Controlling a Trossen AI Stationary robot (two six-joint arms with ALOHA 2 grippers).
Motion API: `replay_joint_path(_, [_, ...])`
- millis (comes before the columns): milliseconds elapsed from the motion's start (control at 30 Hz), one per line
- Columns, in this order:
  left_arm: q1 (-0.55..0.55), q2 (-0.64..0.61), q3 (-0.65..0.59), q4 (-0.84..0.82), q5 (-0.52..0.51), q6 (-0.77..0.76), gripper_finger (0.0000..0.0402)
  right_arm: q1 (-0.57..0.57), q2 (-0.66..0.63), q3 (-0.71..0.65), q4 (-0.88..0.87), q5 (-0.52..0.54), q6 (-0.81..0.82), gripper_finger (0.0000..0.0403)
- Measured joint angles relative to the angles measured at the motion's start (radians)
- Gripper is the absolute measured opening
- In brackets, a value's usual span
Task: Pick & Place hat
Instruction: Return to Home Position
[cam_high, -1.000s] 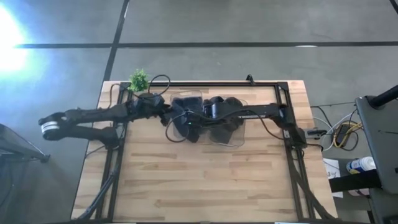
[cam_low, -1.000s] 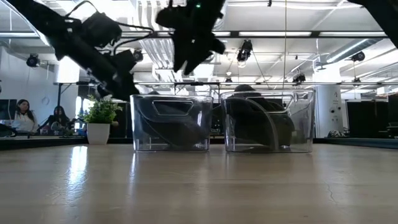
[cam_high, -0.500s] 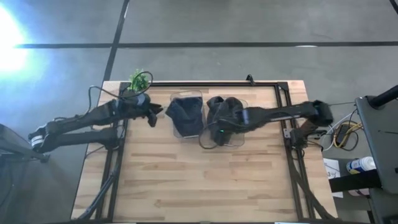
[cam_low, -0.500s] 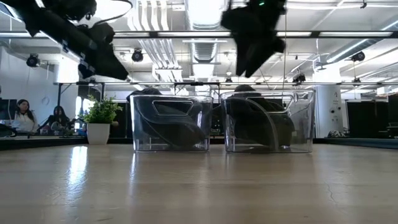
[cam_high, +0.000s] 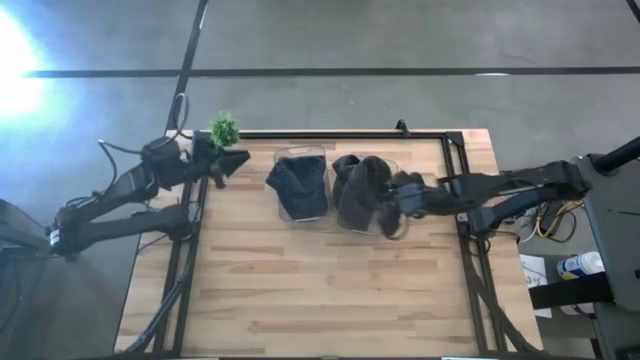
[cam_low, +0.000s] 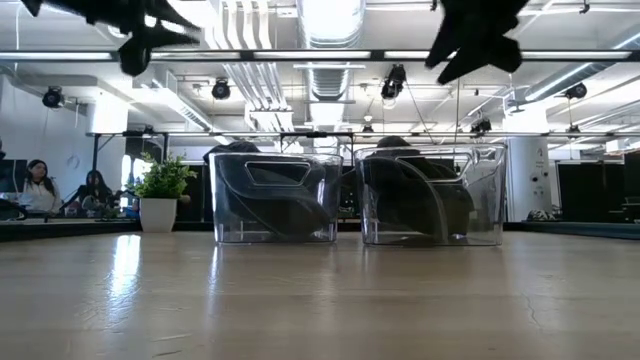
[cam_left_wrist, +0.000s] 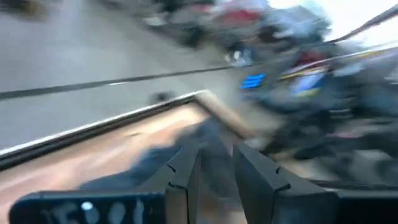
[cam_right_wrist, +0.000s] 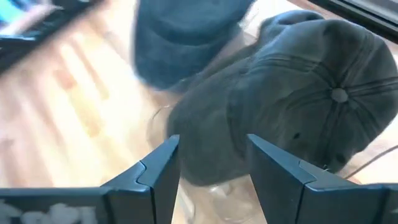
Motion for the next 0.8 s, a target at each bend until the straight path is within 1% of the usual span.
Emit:
replay_joint_path(33, [-0.001,0.0,-0.011,0.051,0.06,-0.024,0.009,0.011,-0.039,-0.024,0.019,0.0,-0.004,0.0176])
replay_joint_path(133, [-0.012,0.022,-0.077,0.222,0.289,-0.109,0.009,0.052,-0.165,-0.11,0.045,-0.001,-0.047,0.0176])
replay_joint_path(167, [-0.019,0.031,-0.102,0.274,0.335,-0.149,0.009,0.065,-0.211,-0.14,0.045,-0.001,-0.053,0.0176])
replay_joint_path(200, [-0.022,0.039,-0.125,0.318,0.351,-0.193,0.009,0.077,-0.261,-0.171,0.042,-0.001,-0.054,0.0176])
replay_joint_path(267, [-0.023,0.049,-0.17,0.367,0.325,-0.31,0.009,0.102,-0.362,-0.224,0.04,0.0,-0.08,0.0176])
replay_joint_path(333, [-0.027,0.053,-0.211,0.384,0.269,-0.474,0.009,0.133,-0.462,-0.262,0.034,-0.001,-0.131,0.0176])
replay_joint_path(367, [-0.034,0.053,-0.232,0.409,0.247,-0.502,0.009,0.149,-0.513,-0.275,0.034,-0.002,-0.166,0.0176])
replay_joint_path(433, [-0.062,0.059,-0.275,0.458,0.241,-0.464,0.009,0.177,-0.615,-0.292,0.026,-0.006,-0.224,0.0176])
replay_joint_path(467, [-0.081,0.058,-0.3,0.469,0.242,-0.451,0.009,0.184,-0.657,-0.292,-0.009,-0.004,-0.246,0.0176])
replay_joint_path(500, [-0.097,0.055,-0.315,0.488,0.234,-0.476,0.009,0.185,-0.705,-0.292,-0.067,0.011,-0.252,0.0176])
replay_joint_path(533, [-0.105,0.053,-0.327,0.514,0.188,-0.541,0.009,0.184,-0.752,-0.293,-0.131,0.026,-0.187,0.0176])
replay_joint_path(567, [-0.113,0.053,-0.345,0.523,0.113,-0.614,0.009,0.185,-0.796,-0.295,-0.181,0.027,-0.09,0.0176])
replay_joint_path(600, [-0.126,0.053,-0.365,0.524,0.044,-0.644,0.009,0.185,-0.842,-0.3,-0.204,0.026,-0.052,0.0176])
replay_joint_path(633, [-0.147,0.058,-0.379,0.552,0.001,-0.618,0.009,0.188,-0.89,-0.308,-0.202,0.012,-0.07,0.0176])
replay_joint_path(667, [-0.17,0.067,-0.386,0.62,-0.005,-0.563,0.009,0.19,-0.941,-0.32,-0.176,-0.019,-0.118,0.0176])
replay_joint_path(733, [-0.198,0.075,-0.407,0.755,0.039,-0.433,0.009,0.189,-1.044,-0.356,-0.073,-0.063,-0.225,0.0176])
replay_joint_path(800, [-0.207,0.078,-0.42,0.925,0.106,-0.326,0.009,0.189,-1.154,-0.411,0.049,-0.09,-0.324,0.0176])
